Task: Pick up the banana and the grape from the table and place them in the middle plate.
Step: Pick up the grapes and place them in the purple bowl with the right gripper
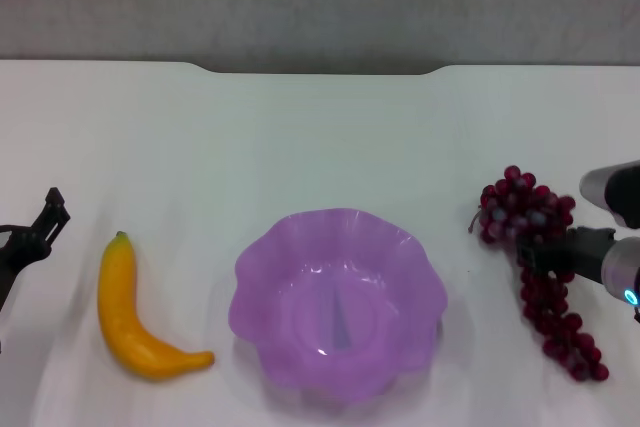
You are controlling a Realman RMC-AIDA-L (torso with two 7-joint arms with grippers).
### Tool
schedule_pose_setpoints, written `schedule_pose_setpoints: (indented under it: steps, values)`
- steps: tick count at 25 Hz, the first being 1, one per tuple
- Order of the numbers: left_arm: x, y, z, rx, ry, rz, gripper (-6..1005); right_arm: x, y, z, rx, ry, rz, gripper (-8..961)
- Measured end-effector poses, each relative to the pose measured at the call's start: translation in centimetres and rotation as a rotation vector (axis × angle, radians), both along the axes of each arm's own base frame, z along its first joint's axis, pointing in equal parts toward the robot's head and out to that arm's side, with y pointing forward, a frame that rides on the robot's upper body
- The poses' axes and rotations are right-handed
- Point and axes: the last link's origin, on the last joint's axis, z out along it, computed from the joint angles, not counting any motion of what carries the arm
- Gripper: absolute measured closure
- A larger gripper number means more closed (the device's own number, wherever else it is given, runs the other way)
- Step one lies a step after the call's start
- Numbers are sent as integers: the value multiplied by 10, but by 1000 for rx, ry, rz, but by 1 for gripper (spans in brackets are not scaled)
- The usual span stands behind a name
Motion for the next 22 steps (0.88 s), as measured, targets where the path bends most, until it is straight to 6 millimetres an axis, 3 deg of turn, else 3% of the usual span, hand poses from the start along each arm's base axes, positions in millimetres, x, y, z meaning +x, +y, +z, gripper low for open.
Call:
schedule_pose_setpoints:
  steps: [6, 15, 22]
  values:
    - [-1, -1, 1, 4, -1, 3, 108, -6, -17, -12, 115, -46, 211, 453]
    - [-1, -1, 1, 4, -2, 5, 109, -40, -50, -23, 277, -52, 613, 460]
    - [-3, -2, 1, 3, 0, 9, 109, -72, -68, -20, 345, 0, 807, 463]
